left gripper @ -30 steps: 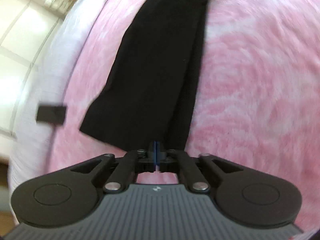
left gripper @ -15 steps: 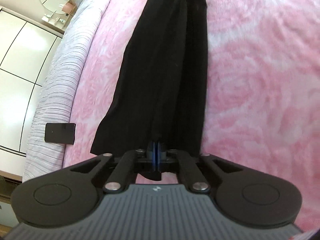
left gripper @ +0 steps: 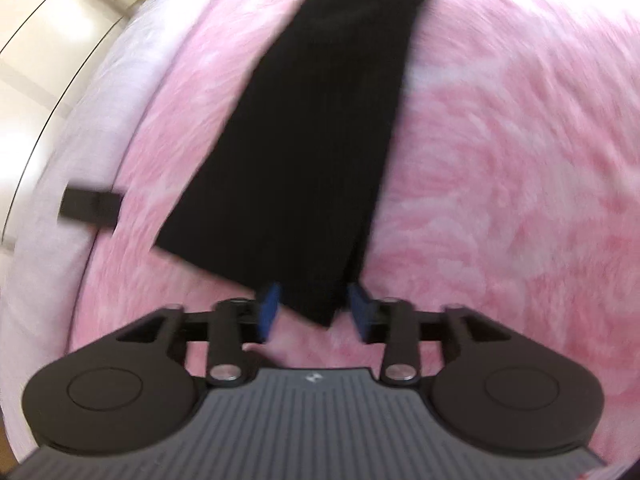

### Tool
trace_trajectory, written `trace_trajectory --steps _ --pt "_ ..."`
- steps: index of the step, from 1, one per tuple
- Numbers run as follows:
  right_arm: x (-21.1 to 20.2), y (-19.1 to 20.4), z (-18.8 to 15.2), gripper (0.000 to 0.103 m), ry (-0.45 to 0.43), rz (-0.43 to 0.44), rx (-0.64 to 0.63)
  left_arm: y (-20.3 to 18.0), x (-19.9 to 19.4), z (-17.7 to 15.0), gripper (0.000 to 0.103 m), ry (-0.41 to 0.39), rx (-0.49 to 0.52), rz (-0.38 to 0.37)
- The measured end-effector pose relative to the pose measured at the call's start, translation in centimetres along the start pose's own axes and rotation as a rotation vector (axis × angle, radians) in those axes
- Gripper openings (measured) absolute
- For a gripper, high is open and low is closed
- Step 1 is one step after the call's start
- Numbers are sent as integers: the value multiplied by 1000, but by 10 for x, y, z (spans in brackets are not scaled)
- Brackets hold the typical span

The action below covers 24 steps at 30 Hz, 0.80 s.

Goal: Fold clothes

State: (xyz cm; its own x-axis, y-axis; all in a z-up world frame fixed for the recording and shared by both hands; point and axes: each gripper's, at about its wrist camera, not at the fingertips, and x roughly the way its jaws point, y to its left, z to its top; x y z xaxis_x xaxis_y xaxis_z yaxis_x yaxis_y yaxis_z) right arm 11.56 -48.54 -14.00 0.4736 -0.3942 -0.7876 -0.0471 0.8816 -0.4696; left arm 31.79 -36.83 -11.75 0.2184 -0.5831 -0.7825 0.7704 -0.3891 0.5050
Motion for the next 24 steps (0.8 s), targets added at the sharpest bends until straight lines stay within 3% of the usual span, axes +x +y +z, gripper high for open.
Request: trace_trajectory --steps 7,11,16,17,18,19,21,24 --pt "22 64 78 52 -151 61 -69 35 -16 -4 44 61 -205 59" --pt "47 87 101 53 -172 53 -154 41 -15 2 60 60 -235 53" --pt "61 86 113 42 -196 28 -177 28 -9 2 64 39 -102 64" --pt "61 84 114 31 -196 34 -170 26 -8 1 65 35 -75 67" --pt "62 81 115 6 -195 39 -162 25 -6 -1 71 29 -48 75" --pt "62 79 117 0 -197 45 -154 24 -5 -2 76 21 -17 86" --pt "57 72 120 0 -227 43 -112 21 -2 -5 89 2 62 119" --pt "43 56 122 0 -261 41 -30 10 7 -10 94 -39 255 180"
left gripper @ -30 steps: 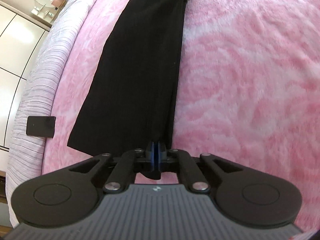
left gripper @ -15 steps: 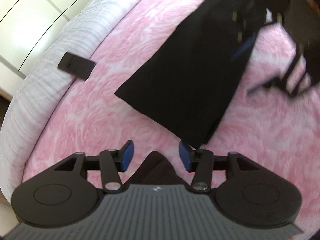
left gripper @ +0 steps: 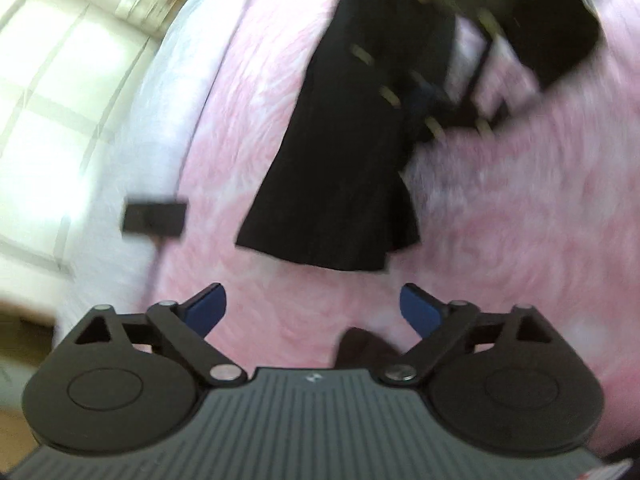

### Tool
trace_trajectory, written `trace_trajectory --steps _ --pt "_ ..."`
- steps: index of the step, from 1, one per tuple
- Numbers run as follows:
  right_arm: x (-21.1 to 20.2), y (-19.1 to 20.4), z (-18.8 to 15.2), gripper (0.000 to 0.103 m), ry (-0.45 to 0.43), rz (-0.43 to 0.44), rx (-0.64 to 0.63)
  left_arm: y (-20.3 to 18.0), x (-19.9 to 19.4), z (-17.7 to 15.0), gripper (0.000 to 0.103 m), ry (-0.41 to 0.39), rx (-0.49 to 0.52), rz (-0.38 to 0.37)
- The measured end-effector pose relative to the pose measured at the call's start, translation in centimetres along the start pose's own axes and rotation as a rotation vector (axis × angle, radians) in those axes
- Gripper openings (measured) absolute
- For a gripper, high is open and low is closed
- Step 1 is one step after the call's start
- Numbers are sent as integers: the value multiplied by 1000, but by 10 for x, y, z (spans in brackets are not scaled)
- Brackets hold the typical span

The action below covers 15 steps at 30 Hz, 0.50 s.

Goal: Fold clothes

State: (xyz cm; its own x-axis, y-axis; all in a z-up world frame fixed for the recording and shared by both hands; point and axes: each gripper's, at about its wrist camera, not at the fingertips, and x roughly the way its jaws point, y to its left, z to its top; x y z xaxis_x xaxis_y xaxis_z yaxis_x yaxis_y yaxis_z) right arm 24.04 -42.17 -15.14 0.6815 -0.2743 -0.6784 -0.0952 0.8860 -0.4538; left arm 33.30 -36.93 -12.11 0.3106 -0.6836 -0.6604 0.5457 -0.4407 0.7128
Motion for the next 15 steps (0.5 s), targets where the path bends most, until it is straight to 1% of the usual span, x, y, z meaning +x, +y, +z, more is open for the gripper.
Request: trace_trajectory --steps 3,5,7,8,9,10,11,12,13,14,15 --pt "-14 -15 5 0 -11 -9 60 -7 13 1 95 -53 124 38" --pt "-22 -22 7 0 -23 -12 74 -4 23 6 96 -99 136 61" --pt "-28 -28 7 0 -33 -13 94 1 34 11 95 -133 144 61" --pt "-31 -30 7 0 -38 -17 103 5 40 14 89 -143 152 54" --pt "-34 -32 6 0 -42 -20 113 9 46 17 73 -152 159 46" --pt "-37 -34 5 0 -46 -24 122 14 51 20 58 -157 163 34" --pt "-42 -36 4 0 -47 -30 136 21 56 24 24 -152 159 11" --pt "-46 -39 2 0 -49 -35 157 29 57 27 11 -153 155 -3" --pt "-51 -42 -1 0 -52 -44 190 36 57 31 11 -169 157 -5" --pt "-56 -46 -3 0 -55 -52 228 42 55 36 7 -187 165 -1" --pt "-61 -51 -6 0 -58 -60 275 47 51 42 6 -208 184 14"
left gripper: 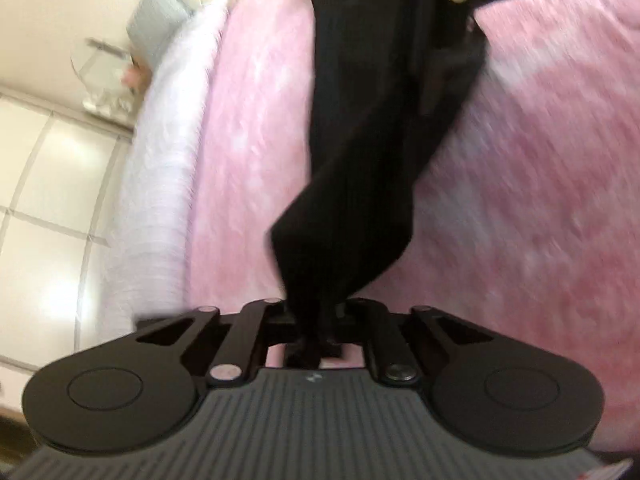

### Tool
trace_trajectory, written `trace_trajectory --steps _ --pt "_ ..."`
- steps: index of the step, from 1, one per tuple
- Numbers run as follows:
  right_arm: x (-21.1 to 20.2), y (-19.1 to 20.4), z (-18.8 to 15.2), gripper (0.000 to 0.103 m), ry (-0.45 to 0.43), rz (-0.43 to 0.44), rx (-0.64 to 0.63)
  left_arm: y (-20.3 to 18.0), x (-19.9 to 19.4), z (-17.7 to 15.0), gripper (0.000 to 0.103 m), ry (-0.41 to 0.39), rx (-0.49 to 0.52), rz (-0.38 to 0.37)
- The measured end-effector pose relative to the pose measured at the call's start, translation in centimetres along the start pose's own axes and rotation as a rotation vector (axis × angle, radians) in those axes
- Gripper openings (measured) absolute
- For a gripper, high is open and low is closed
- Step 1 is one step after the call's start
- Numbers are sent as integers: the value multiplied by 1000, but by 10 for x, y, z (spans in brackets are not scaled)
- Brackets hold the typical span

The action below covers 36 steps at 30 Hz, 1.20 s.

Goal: Fold clothes

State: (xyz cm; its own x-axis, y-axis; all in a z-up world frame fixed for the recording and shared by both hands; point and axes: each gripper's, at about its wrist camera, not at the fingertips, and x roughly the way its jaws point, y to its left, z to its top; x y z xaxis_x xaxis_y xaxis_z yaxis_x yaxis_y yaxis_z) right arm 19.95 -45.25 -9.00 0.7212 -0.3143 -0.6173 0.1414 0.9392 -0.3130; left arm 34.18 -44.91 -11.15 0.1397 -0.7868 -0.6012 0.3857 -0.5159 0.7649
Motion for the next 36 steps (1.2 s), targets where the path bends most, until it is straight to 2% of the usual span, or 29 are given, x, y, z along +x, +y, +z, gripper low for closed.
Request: trace_trajectory --steps 6,10,15,16,18,21,23,24,26,29,33,36 --pt "-42 -59 -20 0 -34 -70 453 44 -7 66 5 -115 141 59" --pt "-79 -111 -55 0 -59 -147 765 66 9 137 5 -203 250 64" --pt "-117 -164 -115 0 -66 -262 989 69 59 240 7 -302 328 22" --pt "-121 -175 -133 0 -60 -286 1025 65 75 259 9 -313 339 9" --pt "-122 -193 -165 0 -49 -318 1093 53 109 290 22 -321 329 -12" --pt "-114 -214 -217 0 18 -335 1164 35 153 318 35 -262 292 -85" --pt "-106 -226 -249 5 86 -340 1219 31 164 320 40 -220 249 -113" --pt "-103 -231 -264 8 119 -344 1245 30 167 318 46 -204 219 -122" --pt "-110 -234 -279 15 147 -372 1268 39 165 302 55 -162 102 -133" --pt "-120 -230 -281 23 169 -373 1265 56 169 264 61 -28 -94 -151" --pt "-115 -223 -263 37 136 -320 1216 77 181 206 62 163 -363 -173" --pt "-110 -234 -260 43 88 -319 1244 90 189 182 65 212 -526 -182"
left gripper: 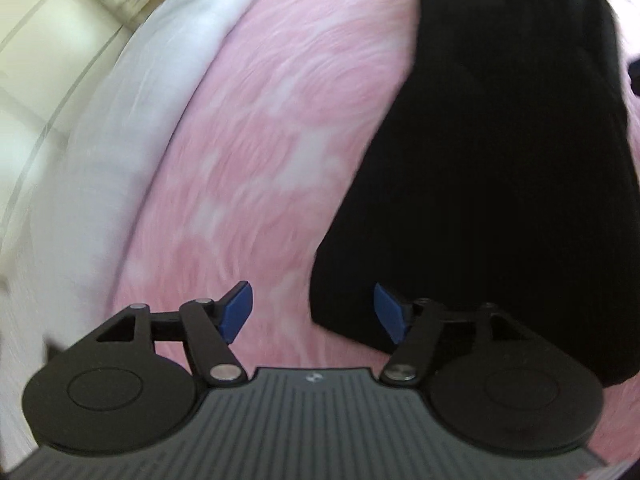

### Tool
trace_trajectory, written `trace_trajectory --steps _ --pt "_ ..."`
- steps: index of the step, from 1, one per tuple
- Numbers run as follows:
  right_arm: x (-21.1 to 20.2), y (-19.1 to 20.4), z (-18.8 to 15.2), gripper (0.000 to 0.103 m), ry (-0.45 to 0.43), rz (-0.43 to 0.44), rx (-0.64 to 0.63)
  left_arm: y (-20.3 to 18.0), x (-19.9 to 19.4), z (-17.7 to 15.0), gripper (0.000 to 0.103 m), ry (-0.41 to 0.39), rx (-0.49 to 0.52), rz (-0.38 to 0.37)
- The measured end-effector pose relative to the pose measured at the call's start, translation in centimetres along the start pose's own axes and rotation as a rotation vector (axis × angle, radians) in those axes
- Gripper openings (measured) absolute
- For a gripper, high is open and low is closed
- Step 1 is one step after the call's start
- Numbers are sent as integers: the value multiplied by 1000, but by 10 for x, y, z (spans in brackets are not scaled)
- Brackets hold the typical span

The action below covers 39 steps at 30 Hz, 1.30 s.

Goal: Fold clothes

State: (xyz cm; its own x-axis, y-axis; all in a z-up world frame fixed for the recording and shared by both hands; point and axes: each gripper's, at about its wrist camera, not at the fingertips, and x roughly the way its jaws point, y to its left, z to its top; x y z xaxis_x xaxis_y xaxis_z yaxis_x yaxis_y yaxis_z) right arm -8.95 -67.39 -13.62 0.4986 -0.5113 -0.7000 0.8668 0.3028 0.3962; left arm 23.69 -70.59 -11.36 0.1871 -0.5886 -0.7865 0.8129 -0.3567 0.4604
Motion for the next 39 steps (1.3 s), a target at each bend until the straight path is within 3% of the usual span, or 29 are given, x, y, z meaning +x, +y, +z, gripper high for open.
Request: trace_trajectory --steps 3,6,8,10,13,16,19,27,29,31,33,36,39 --pt "14 -8 11 49 -6 20 69 6 5 3 66 -38 -34 -17" --pt "33 -16 16 60 16 38 146 -3 11 13 70 -82 -4 -49" --pt "41 -20 16 61 27 38 212 -11 15 18 71 -100 22 -72" --pt "35 -17 20 60 -3 22 224 -20 17 28 71 -123 50 -104" --pt "15 -6 27 60 -122 -62 154 -25 28 43 73 -143 81 -140" --pt "23 -14 31 62 -109 -75 162 -33 40 50 74 -134 124 -174" --pt "49 -29 26 63 -1 -29 216 -38 49 53 75 -117 141 -191" --pt "48 -17 5 64 70 129 286 -35 52 54 79 -110 87 -225" --pt "53 -20 8 61 60 131 332 -35 50 54 79 -114 80 -232" --pt "58 -24 11 50 51 133 376 -35 48 53 79 -119 83 -232" --pt "57 -24 19 15 53 129 358 -36 47 52 79 -126 85 -225" --pt "56 -23 31 8 55 125 327 -36 44 52 79 -135 64 -208" --pt "23 -12 52 5 -50 139 199 -34 30 59 78 -188 31 -182"
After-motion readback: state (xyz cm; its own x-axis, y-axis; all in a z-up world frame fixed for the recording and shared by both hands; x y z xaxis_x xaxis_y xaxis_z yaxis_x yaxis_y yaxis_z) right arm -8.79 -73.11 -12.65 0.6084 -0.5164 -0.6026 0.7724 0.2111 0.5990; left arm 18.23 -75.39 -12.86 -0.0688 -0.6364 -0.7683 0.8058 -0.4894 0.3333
